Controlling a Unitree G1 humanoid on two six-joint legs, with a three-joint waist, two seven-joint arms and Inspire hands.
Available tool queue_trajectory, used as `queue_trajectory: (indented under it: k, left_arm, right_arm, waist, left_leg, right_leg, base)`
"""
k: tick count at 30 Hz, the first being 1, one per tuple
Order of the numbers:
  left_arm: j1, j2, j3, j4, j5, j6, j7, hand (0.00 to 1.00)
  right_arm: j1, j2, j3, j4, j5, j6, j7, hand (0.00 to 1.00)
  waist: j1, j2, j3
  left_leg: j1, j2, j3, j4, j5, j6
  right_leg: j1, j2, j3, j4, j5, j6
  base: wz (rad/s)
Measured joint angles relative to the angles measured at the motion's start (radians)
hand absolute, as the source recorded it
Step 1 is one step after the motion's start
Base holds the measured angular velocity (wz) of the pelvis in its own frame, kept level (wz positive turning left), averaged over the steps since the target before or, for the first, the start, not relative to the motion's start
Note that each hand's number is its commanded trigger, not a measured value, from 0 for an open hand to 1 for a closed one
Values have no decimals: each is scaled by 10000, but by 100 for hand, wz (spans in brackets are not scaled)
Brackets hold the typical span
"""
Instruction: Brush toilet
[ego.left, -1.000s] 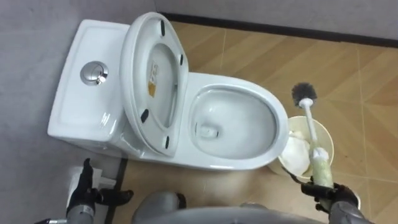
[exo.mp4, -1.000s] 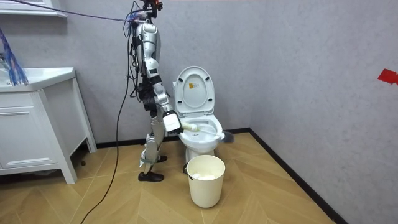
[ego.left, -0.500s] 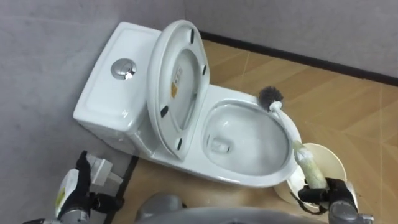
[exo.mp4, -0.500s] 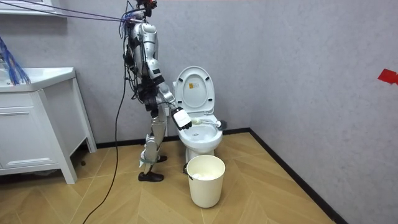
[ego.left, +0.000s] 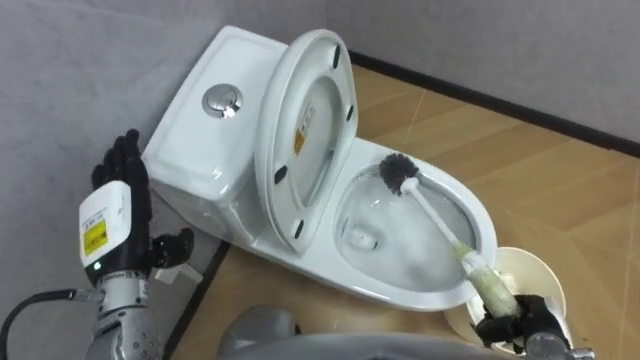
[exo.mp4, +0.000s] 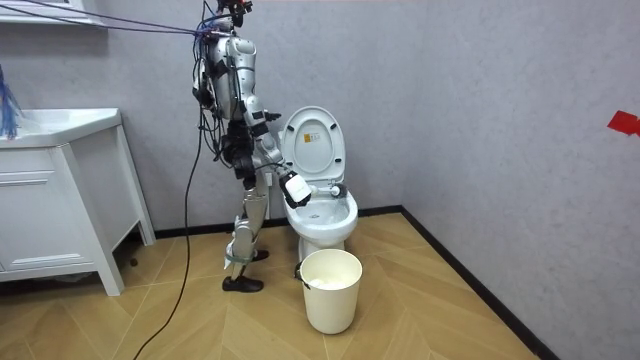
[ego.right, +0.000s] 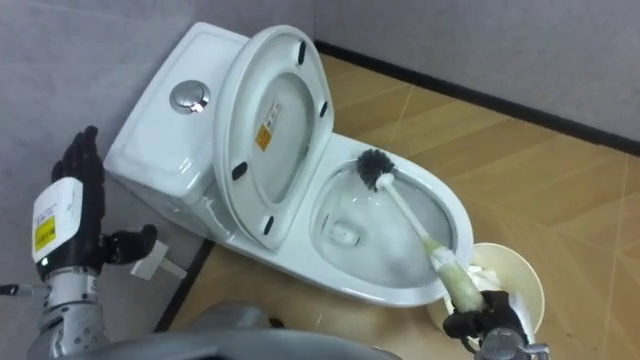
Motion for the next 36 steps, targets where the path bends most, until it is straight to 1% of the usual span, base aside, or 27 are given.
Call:
queue_trajectory:
  k: [2, 3, 4, 8, 11, 12, 13, 15, 18, 20, 23, 25, 28, 29, 31, 32, 33, 36]
  left_arm:
    - [-124, 3, -48, -127, -2, -18, 85, 0]
    - [-279, 20, -108, -156, 17, -18, 97, 0]
    - [-415, 35, -204, -156, 18, -18, 96, 0]
    - [-556, 49, -378, -162, -12, -16, 92, 0]
    - [-612, 224, -632, -337, 10, -13, 24, 0]
    - [-637, 350, -744, -472, 18, -13, 6, 0]
    - [-642, 461, -783, -642, 16, -14, -5, 0]
    - [-677, 591, -786, -721, 12, -15, -11, 0]
    - [-683, 677, -812, -718, 12, -9, -42, 0]
    - [-681, 689, -840, -628, 13, 7, -58, 0]
    - [-663, 696, -1069, -323, -7, 99, -118, 0]
    - [-746, 733, -1438, 485, 22, 170, -274, 0]
    - [-630, 736, -1616, 1034, 83, 291, -625, 0]
    - [-627, 741, -1615, 1088, 105, 291, -672, 0]
    - [-623, 774, -1614, 1186, 169, 291, -726, 0]
    - [-613, 781, -1612, 1190, 168, 291, -753, 0]
    - [-582, 809, -1603, 1194, 164, 293, -774, 0]
    - [-566, 836, -1600, 1212, 166, 364, -878, 0]
  right_arm:
    - [-6, -6, -2, 75, 8, -3, 60, 100]
    - [-54, -6, -1, 195, -1, -7, 67, 100]
    - [-118, -6, -3, 373, -17, -4, 74, 100]
    - [-158, -6, -7, 451, -400, 10, 227, 100]
    - [-423, -36, 109, 808, -819, 26, 604, 100]
    - [-474, -54, 181, 818, -967, 50, 759, 100]
    - [-548, -62, 184, 831, -1137, 50, 919, 100]
    - [-621, -70, 196, 841, -1217, 50, 1079, 100]
    - [-637, -171, 186, 841, -1324, 63, 1168, 100]
    - [-643, -249, 177, 836, -1629, 141, 1168, 100]
    - [-632, -293, 164, 765, -2135, 306, 1170, 100]
    - [-535, -295, 161, 623, -2296, 369, 1177, 100]
    - [-332, -295, 153, 286, -2335, 400, 1256, 100]
    - [-328, -296, 152, 287, -2336, 410, 1262, 100]
    - [-282, -335, 139, 285, -2335, 446, 1261, 100]
    - [-261, -348, 131, 284, -2336, 447, 1261, 100]
    - [-242, -369, 92, 255, -2337, 457, 1261, 100]
    - [-192, -412, 83, -92, -2350, 598, 1260, 100]
  waist:
    - [-19, -41, 5]
    - [-24, -87, 36]
    - [-20, -93, 42]
    - [-55, 17, 34]
    - [-151, 154, 38]
    - [-163, 204, 25]
    - [-196, 226, 16]
    - [-258, 252, 17]
    - [-355, 269, 1]
    - [-411, 296, -15]
    - [-575, 290, -14]
    - [-732, 313, -27]
    - [-887, 284, -18]
    - [-902, 264, -10]
    - [-934, 216, -25]
    - [-931, 178, -16]
    - [-918, 175, -34]
    - [-919, 173, -43]
  left_leg:
    - [30, 0, -1, 12, 0, 0]
    - [16, 2, -9, 30, -1, 0]
    - [17, 1, -6, 26, -1, -1]
    - [44, 0, 24, -63, -2, -1]
    - [55, 10, 35, -131, -1, -2]
    - [64, 9, 53, -184, 9, -17]
    - [97, 13, 110, -289, 39, -44]
    - [200, 34, 231, -380, 53, -48]
    - [383, 41, 378, -571, 61, -57]
    - [473, 42, 460, -693, 71, -61]
    - [595, 41, 559, -840, 80, -77]
    - [665, 26, 558, -879, 82, -80]
    - [795, 19, 559, -1003, 87, -89]
    - [807, 13, 560, -1009, 87, -89]
    - [861, 6, 559, -1028, 87, -90]
    - [875, 4, 559, -1034, 87, -90]
    - [880, 6, 563, -1034, 87, -89]
    - [860, 6, 566, -1033, 87, -89]
  right_leg:
    - [34, 6, 30, -13, 0, 0]
    - [30, 15, 41, -13, 1, -2]
    - [29, 21, 67, -29, 2, -3]
    - [-12, 11, 111, -28, 4, -1]
    - [-65, 13, 147, -24, 7, -5]
    - [-111, 5, 191, -4, 8, -7]
    - [-160, -3, 271, 10, 20, -23]
    - [-151, -4, 400, 13, 28, -33]
    - [-115, -4, 611, 39, 35, -36]
    - [-105, -6, 679, 37, 42, -38]
    - [-90, 10, 816, -3, 48, -47]
    - [12, 16, 817, -81, 69, -49]
    - [119, 25, 811, -179, 75, -51]
    - [124, 26, 812, -178, 76, -52]
    - [163, 25, 820, -180, 76, -52]
    - [174, 24, 825, -179, 76, -51]
    - [174, 23, 864, -177, 78, -49]
    - [150, 24, 867, -178, 98, -40]
  base:
    - [0]
    - [0]
    - [0]
    - [-1]
    - [-2]
    - [-12]
    - [-15]
    - [-21]
    - [-19]
    - [-15]
    - [-11]
    - [0]
    - [0]
    - [0]
    - [0]
    - [0]
    - [0]
    - [0]
